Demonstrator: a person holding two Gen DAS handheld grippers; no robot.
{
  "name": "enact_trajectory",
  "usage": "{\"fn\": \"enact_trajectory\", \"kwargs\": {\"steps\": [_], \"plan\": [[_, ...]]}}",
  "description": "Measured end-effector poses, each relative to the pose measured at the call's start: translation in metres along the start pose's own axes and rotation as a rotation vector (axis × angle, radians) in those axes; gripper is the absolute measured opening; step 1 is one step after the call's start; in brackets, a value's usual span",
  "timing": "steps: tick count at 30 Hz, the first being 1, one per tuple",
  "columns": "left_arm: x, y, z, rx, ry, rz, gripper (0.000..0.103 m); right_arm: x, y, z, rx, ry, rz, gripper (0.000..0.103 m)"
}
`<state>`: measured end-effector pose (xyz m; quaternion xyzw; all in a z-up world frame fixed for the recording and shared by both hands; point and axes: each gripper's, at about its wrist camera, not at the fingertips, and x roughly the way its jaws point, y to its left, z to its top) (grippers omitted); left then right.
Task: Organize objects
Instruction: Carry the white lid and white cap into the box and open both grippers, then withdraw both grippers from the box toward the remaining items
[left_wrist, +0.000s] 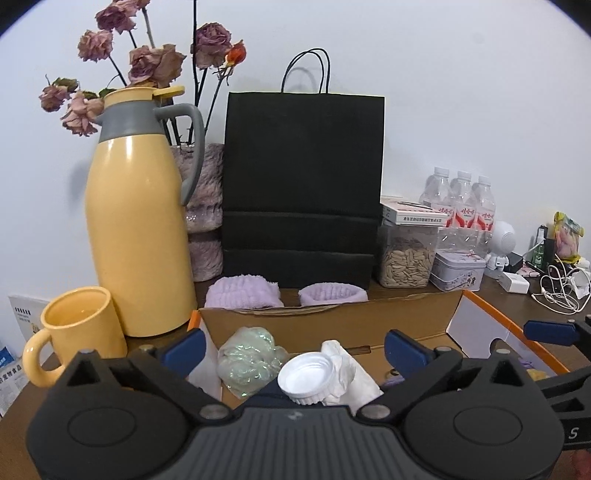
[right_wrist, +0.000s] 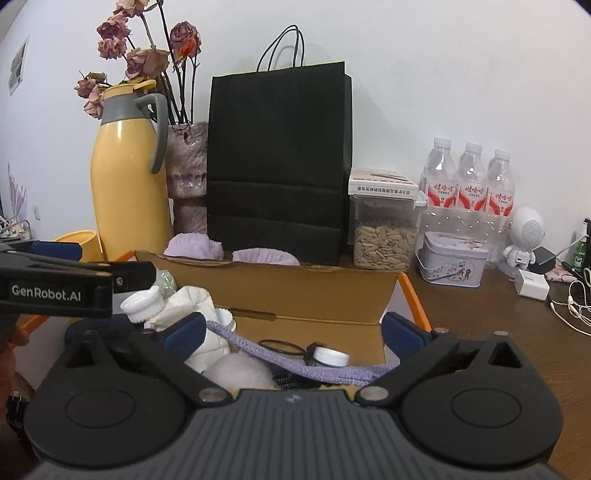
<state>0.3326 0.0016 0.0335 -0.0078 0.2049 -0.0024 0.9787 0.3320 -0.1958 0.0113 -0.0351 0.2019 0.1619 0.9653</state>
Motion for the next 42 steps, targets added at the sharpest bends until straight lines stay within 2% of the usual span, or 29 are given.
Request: {"fn": "enact_trajectory", "kwargs": {"steps": [16, 25, 37, 42], "plan": [[-0.023, 0.001, -0.015, 0.0, -0.047, -0.015, 0.103, -0.022, 0.012, -0.012, -0.048, -0.014, -0.03, 0.103], [-0.059, 0.002, -0.036, 0.026, -0.067, 0.037, 0.103, -0.057, 0.022, -0.034, -0.085, -0.015, -0.069, 0.103], [-0.105, 0.017, -0.07, 0.008, -0.033, 0.029, 0.103, -0.102, 0.032, -0.072, -0.057, 0.022, -0.035, 0.103], [-0.112, 0.029, -0.09, 0.0, 0.042, 0.078, 0.103, -0.113, 0.032, -0.085, -0.043, 0.064, -0.023, 0.103]]}}
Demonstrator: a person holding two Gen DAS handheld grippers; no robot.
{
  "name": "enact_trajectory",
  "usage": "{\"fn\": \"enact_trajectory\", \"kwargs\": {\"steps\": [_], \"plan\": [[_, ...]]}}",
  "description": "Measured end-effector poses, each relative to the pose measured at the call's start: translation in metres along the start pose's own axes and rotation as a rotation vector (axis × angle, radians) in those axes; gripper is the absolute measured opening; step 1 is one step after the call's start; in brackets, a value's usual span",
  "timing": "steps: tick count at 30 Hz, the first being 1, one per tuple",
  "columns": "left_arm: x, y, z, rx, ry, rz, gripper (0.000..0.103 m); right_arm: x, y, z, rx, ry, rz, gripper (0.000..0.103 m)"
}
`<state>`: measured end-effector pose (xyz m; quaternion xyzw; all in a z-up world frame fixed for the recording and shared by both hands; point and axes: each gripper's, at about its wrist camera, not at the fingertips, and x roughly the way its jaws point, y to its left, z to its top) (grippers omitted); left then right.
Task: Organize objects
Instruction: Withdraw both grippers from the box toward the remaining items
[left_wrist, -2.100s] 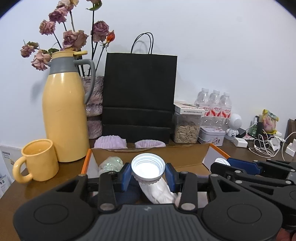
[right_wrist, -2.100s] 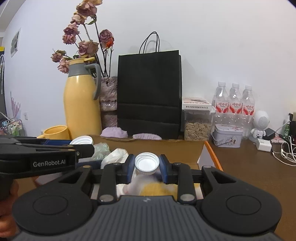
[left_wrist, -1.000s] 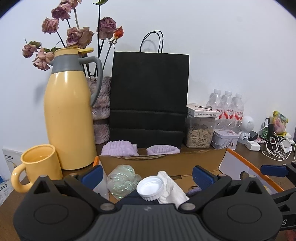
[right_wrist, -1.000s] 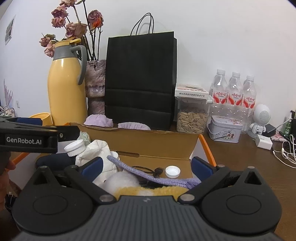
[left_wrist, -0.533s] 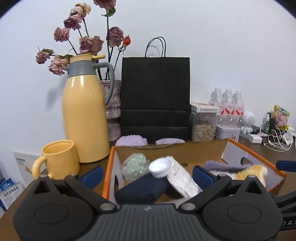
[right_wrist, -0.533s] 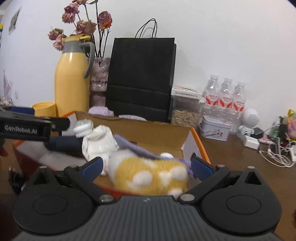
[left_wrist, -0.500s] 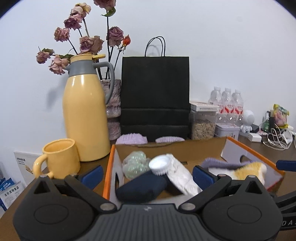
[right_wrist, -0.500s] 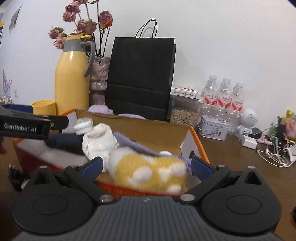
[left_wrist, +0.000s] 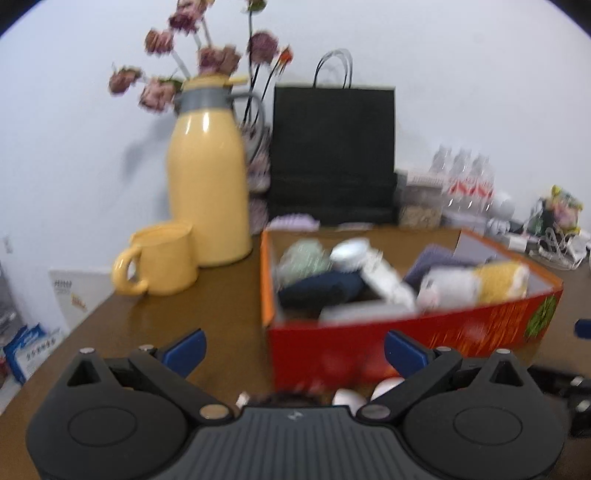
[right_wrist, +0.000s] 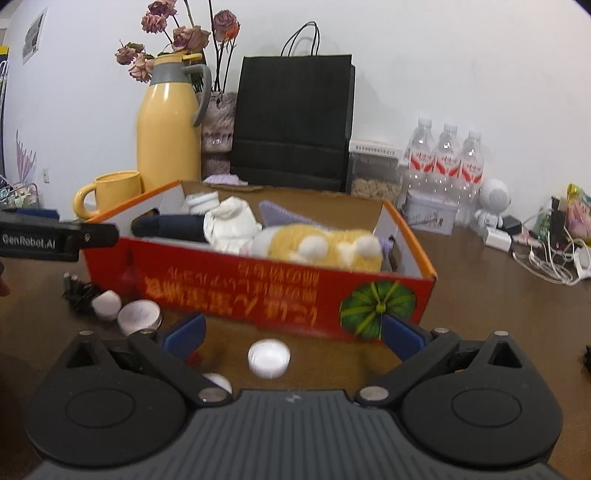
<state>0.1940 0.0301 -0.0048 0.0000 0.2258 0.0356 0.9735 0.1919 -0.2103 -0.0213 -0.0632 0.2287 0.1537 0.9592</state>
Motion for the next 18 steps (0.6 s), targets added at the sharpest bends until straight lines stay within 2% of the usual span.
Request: {"fn": "enact_trajectory", "kwargs": {"steps": [6, 18], "plan": [[-0.007, 0.013, -0.012, -0.014, 0.054, 0.013, 0.103, -0.004, 0.003, -0.012, -0.009, 0.065, 0.014, 0.103], [0.006, 0.021, -0.027, -0.003, 0.189, 0.02, 0.103, -0.001, 0.003, -0.023, 0.032, 0.17, 0.03, 0.103]]}}
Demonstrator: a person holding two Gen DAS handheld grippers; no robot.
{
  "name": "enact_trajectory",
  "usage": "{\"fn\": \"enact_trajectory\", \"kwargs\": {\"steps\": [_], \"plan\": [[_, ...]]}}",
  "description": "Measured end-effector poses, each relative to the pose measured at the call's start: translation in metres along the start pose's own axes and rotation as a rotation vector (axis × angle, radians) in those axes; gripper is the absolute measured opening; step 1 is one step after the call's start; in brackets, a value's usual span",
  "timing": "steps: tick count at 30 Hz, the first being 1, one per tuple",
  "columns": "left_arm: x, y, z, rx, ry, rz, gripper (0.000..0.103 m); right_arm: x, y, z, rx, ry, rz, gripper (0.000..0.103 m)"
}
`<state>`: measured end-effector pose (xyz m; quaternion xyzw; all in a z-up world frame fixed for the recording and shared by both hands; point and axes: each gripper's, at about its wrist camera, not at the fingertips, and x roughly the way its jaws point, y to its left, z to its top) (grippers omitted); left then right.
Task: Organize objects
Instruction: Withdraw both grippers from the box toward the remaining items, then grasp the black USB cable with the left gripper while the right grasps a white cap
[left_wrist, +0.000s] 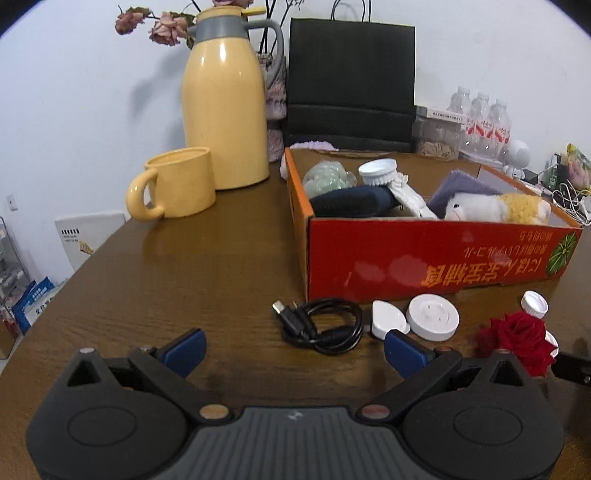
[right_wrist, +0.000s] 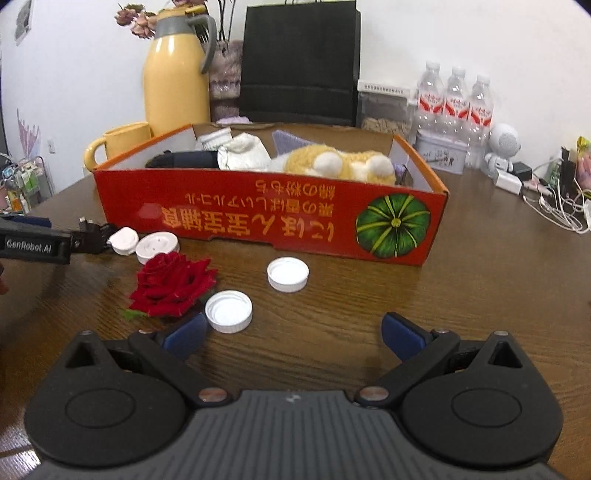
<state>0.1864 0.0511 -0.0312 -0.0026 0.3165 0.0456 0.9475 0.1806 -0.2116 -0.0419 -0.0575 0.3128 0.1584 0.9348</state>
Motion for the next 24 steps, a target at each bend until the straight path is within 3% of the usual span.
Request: {"fn": "enact_trajectory", "kwargs": {"steps": [7, 18, 20, 24], "plan": [[0.011, 0.006, 0.0, -0.036, 0.055, 0.007, 0.103, 0.01, -0.002, 0.001, 0.025, 0.049, 0.004, 0.103], [0.019, 0.013, 0.007, -0.062, 0.044, -0.004, 0.103, 0.013, 0.003, 0.003, 0.021, 0.048, 0.003, 0.102], [0.021, 0.012, 0.008, -0.053, 0.047, -0.002, 0.103, 0.013, 0.004, 0.004, 0.018, 0.045, 0.003, 0.1], [0.022, 0.012, 0.009, -0.05, 0.048, -0.007, 0.103, 0.011, 0.007, 0.004, 0.016, 0.025, 0.012, 0.082]]}}
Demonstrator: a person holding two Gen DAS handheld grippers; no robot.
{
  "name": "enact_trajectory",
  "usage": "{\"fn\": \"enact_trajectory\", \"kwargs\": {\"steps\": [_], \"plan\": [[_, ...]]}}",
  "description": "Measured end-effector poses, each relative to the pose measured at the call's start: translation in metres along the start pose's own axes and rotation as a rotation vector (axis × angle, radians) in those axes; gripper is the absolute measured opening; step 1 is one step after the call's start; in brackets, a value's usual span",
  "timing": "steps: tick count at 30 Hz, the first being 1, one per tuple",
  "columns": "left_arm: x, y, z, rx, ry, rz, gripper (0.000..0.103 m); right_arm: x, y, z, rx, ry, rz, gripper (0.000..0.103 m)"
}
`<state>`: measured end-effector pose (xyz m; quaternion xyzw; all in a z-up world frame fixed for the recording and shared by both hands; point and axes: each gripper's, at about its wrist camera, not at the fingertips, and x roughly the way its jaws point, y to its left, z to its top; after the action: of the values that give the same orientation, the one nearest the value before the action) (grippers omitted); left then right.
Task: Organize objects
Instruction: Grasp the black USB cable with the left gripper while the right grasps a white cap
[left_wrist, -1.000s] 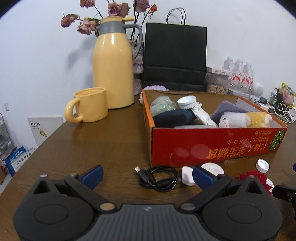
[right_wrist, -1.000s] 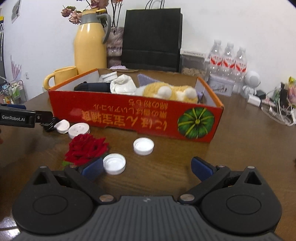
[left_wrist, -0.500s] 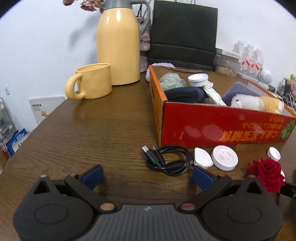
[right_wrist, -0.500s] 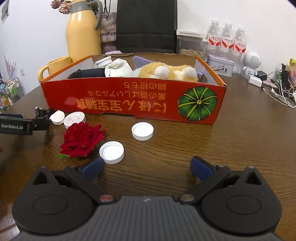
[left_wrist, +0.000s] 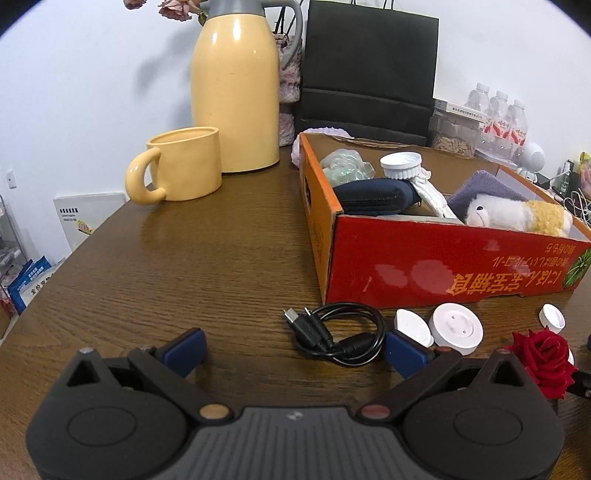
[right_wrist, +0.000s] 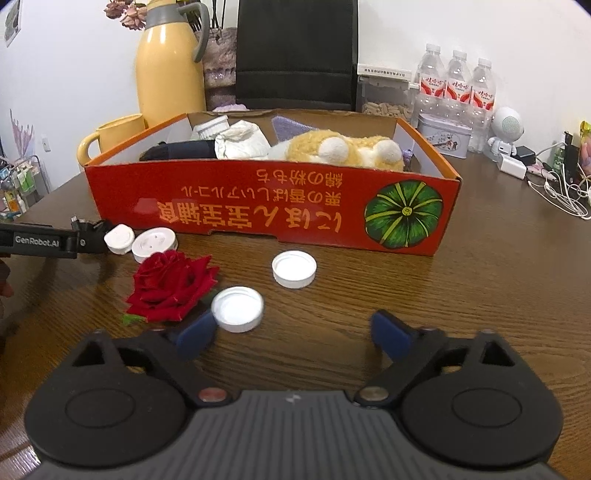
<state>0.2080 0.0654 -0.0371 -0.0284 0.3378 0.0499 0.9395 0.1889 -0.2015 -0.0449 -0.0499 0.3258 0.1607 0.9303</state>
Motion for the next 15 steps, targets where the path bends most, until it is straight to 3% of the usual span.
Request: {"fn": "enact_trajectory", "kwargs": {"steps": [3, 6, 8, 10, 15], "plan": [[-0.002, 0.002, 0.0, -0.007, -0.012, -0.025, 0.098, -0.001, 0.004, 0.001, -0.01, -0.011, 0.019, 0.071], [-0.006, 0.003, -0.001, -0.011, -0.037, -0.051, 0.08, -0.001, 0.01, 0.002, -0.022, -0.019, 0.045, 0.06], [-0.009, 0.004, -0.002, -0.017, -0.05, -0.068, 0.055, -0.001, 0.013, 0.003, -0.028, -0.026, 0.064, 0.048], [-0.011, 0.006, -0.002, -0.035, -0.053, -0.082, 0.053, -0.003, 0.016, 0.003, -0.037, -0.032, 0.079, 0.029], [-0.015, 0.009, -0.004, -0.055, -0.063, -0.107, 0.051, -0.004, 0.013, 0.003, -0.017, -0.042, 0.083, 0.029]]}}
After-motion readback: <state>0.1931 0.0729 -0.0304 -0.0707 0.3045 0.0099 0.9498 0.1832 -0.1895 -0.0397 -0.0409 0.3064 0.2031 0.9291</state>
